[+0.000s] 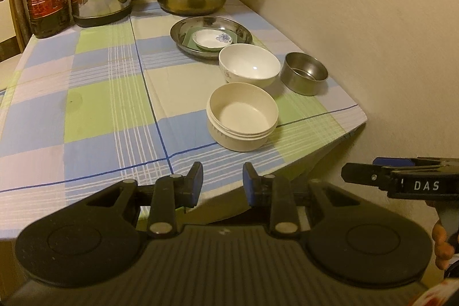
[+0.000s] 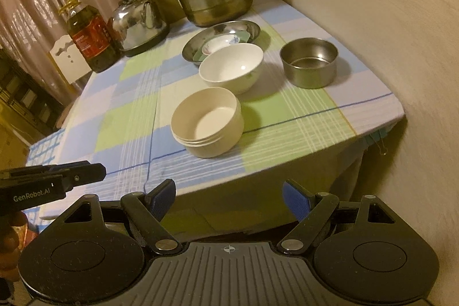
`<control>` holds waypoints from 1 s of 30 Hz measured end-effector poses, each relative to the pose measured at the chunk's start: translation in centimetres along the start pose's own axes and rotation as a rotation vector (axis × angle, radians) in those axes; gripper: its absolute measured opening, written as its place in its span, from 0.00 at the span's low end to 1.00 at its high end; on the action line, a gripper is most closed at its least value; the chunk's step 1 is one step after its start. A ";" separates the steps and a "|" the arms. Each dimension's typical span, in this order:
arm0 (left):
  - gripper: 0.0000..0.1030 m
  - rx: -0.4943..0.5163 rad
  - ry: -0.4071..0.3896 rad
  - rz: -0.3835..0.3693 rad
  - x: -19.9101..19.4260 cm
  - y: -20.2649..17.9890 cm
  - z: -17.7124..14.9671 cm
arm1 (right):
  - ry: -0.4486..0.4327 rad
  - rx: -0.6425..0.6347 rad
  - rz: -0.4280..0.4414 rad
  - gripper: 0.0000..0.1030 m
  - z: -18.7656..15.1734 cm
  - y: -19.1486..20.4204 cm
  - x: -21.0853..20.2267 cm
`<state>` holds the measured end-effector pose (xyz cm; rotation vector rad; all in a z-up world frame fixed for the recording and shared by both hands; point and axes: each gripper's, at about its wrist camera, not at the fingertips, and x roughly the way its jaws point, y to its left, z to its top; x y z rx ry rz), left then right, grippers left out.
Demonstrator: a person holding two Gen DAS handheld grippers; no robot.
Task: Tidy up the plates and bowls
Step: 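Lift the right gripper back and move it toward the cream bowl stack, then close the right gripper on the rim of the cream bowl stack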
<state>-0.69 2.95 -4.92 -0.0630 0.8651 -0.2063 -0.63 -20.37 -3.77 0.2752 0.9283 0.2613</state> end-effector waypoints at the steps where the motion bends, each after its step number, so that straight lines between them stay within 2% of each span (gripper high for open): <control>1: 0.26 0.002 -0.002 0.004 -0.1 -0.2 -0.1 | 0.000 0.004 0.001 0.79 -0.1 -0.1 -0.1; 11: 0.26 0.011 0.002 0.013 0.0 -1.0 -0.1 | 0.005 0.005 -0.019 0.79 0.1 -0.8 -0.7; 20: 0.26 -0.016 0.035 0.029 1.6 0.5 0.1 | 0.045 0.014 -0.024 0.79 0.8 -1.1 1.5; 30: 0.26 0.005 0.039 0.011 4.7 1.7 2.6 | 0.029 0.048 -0.032 0.74 3.2 -1.8 3.7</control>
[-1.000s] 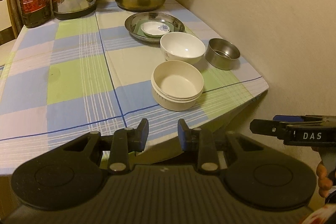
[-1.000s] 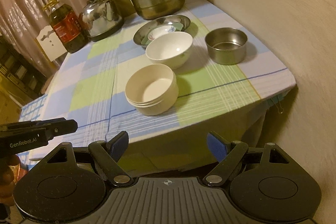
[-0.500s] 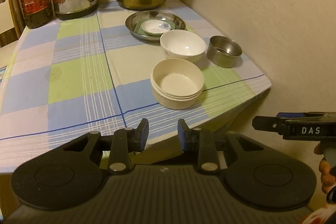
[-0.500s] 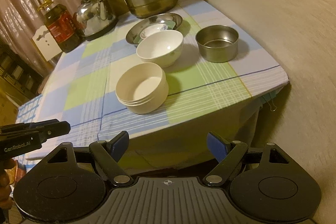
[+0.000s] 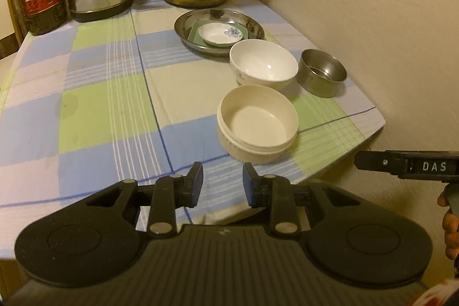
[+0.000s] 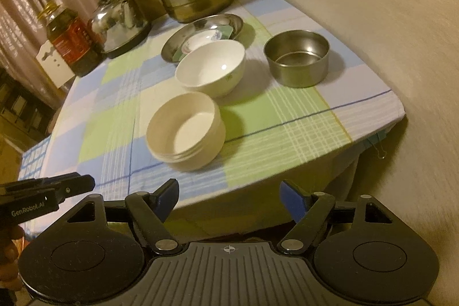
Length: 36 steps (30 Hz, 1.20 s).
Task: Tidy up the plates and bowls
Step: 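Close the right gripper on the rim of the cream bowl stack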
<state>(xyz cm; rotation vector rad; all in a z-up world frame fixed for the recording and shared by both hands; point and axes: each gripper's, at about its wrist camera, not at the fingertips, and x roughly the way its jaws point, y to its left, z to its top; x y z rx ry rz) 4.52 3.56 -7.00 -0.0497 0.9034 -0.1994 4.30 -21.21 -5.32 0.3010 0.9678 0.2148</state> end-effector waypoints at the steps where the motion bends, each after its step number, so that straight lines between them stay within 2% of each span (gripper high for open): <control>1: 0.26 0.004 0.000 -0.002 0.3 0.1 0.4 | -0.002 0.000 0.000 0.74 0.3 0.0 0.3; 17: 0.26 -0.006 0.041 -0.042 6.0 1.2 4.0 | 0.023 -0.031 -0.005 0.63 4.1 1.6 5.8; 26: 0.26 -0.031 0.048 -0.073 8.5 1.5 4.8 | 0.031 -0.014 0.009 0.56 4.8 2.0 8.5; 30: 0.25 -0.011 0.067 -0.064 10.1 1.0 5.0 | 0.048 -0.010 -0.003 0.49 4.9 1.9 9.7; 36: 0.24 -0.016 0.093 -0.059 11.7 1.0 5.0 | 0.061 -0.007 -0.004 0.43 4.8 1.5 10.8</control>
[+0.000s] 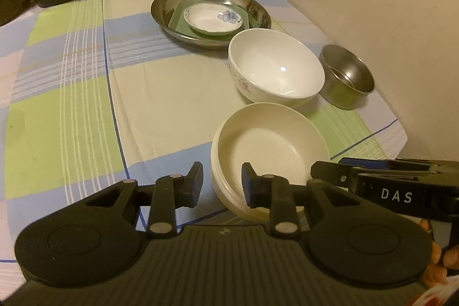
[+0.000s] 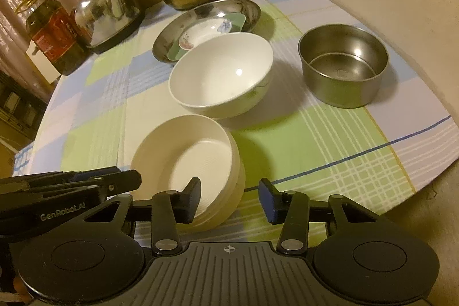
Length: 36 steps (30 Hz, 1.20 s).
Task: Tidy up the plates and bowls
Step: 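Close the right gripper on the rim of the cream bowl stack, then carry the cream bowls into the white bowl and open the right gripper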
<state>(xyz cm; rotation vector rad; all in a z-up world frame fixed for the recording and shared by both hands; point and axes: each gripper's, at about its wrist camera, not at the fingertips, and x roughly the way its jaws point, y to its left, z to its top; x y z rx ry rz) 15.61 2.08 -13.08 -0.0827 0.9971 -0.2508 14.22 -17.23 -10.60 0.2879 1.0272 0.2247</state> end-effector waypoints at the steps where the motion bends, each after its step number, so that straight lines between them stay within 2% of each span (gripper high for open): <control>1: 0.24 -0.002 0.002 -0.002 0.1 0.0 0.1 | 0.001 0.001 0.000 0.43 0.0 0.0 0.1; 10: 0.23 -0.005 0.016 0.000 0.9 0.3 0.2 | 0.000 -0.003 0.001 0.37 0.2 0.0 0.8; 18: 0.13 0.005 0.026 -0.007 1.4 0.3 0.0 | 0.003 -0.004 0.009 0.18 0.2 0.0 1.4; 26: 0.13 0.007 0.012 -0.003 0.9 0.4 -0.5 | 0.004 0.002 0.025 0.16 0.2 0.1 1.2; 36: 0.13 -0.019 -0.060 0.001 -3.6 1.3 -0.5 | -0.002 -0.014 0.094 0.16 0.3 1.7 -0.9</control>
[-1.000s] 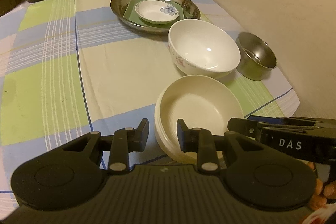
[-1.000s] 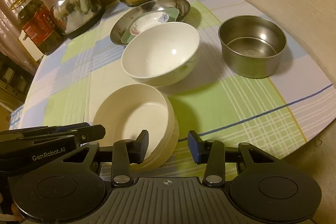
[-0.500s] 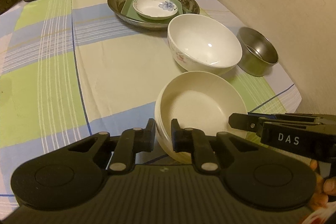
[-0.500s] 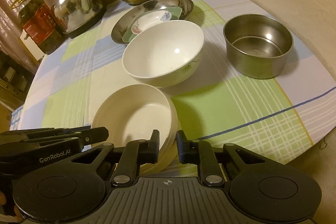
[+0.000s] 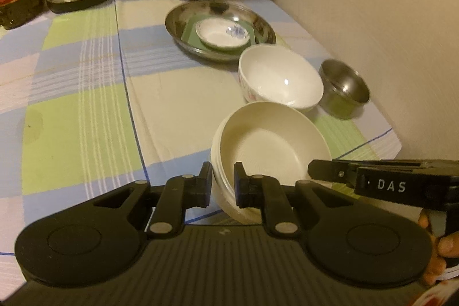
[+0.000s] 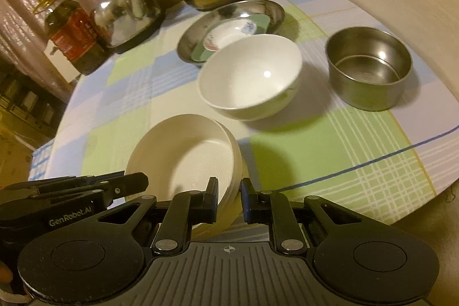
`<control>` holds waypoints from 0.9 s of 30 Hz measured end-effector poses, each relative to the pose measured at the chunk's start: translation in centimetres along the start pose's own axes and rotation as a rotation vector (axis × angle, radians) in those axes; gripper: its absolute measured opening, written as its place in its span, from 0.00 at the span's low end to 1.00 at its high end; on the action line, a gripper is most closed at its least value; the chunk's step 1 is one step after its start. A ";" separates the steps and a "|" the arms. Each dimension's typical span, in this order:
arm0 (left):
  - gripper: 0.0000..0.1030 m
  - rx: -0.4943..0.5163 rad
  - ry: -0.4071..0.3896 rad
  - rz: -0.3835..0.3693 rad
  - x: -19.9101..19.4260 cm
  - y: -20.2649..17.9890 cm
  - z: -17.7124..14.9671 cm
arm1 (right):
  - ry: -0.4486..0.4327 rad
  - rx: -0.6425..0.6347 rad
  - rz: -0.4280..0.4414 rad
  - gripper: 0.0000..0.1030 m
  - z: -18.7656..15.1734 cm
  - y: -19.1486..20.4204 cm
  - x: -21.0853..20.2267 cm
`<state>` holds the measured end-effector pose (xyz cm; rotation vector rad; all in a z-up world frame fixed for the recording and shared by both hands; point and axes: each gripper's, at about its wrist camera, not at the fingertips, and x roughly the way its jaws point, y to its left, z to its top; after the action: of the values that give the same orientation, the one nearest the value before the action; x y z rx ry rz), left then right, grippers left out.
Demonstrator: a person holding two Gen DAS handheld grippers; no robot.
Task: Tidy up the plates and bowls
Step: 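Carry the cream bowls into the white bowl and open the right gripper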
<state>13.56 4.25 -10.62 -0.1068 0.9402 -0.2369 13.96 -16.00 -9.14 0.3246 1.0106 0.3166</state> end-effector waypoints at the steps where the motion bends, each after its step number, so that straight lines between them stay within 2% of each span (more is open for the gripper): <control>1: 0.13 0.000 -0.010 -0.001 -0.5 0.0 0.2 | -0.002 -0.002 0.004 0.16 0.1 0.2 -0.2; 7: 0.13 0.009 -0.072 -0.015 -2.5 -0.4 1.7 | -0.030 -0.001 0.021 0.16 1.2 0.9 -1.7; 13: 0.13 0.037 -0.118 -0.037 -2.6 -1.2 3.9 | -0.074 0.008 0.016 0.17 3.1 1.0 -2.9; 18: 0.13 0.049 -0.124 -0.071 -1.2 -2.0 6.3 | -0.114 0.026 -0.010 0.17 5.1 0.2 -3.4; 27: 0.13 0.060 -0.102 -0.116 2.5 -2.8 10.1 | -0.126 0.091 -0.048 0.17 9.0 -2.3 -2.4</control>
<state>22.69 0.83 -6.10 -0.1175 0.8257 -0.3630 20.79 -20.09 -3.84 0.3978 0.9092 0.2047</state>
